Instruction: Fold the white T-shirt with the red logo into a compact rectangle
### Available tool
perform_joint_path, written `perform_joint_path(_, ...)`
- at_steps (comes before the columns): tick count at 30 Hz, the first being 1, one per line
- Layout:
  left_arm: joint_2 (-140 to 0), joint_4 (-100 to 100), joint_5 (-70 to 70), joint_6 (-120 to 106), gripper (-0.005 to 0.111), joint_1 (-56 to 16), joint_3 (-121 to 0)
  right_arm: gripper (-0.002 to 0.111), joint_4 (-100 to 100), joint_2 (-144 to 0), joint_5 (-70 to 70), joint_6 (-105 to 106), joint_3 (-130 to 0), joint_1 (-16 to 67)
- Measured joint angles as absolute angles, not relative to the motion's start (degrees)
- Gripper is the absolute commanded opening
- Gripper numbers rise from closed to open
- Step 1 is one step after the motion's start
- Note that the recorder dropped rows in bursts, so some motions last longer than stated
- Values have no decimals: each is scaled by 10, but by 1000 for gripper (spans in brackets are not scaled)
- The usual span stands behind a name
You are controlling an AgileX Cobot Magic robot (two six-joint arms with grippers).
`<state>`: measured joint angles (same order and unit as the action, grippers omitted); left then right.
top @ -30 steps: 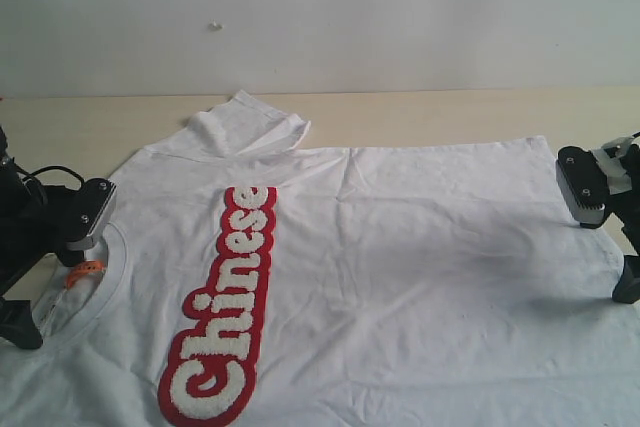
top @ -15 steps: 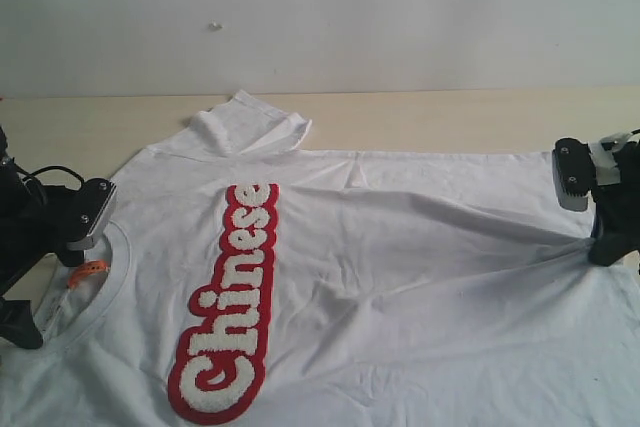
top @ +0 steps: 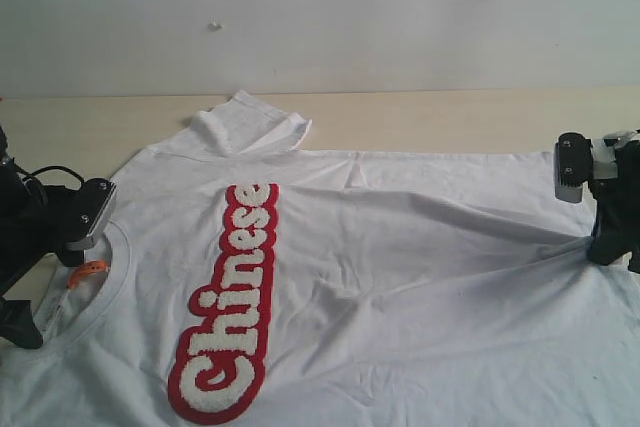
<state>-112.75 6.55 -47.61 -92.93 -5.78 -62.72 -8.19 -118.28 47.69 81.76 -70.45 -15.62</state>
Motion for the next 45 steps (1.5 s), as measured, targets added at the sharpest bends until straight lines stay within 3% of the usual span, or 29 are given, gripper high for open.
perform_joint_path(45,-1128,65,-476,-929,105,-58,-627,0,-94,-1184,443,807,-705,-156)
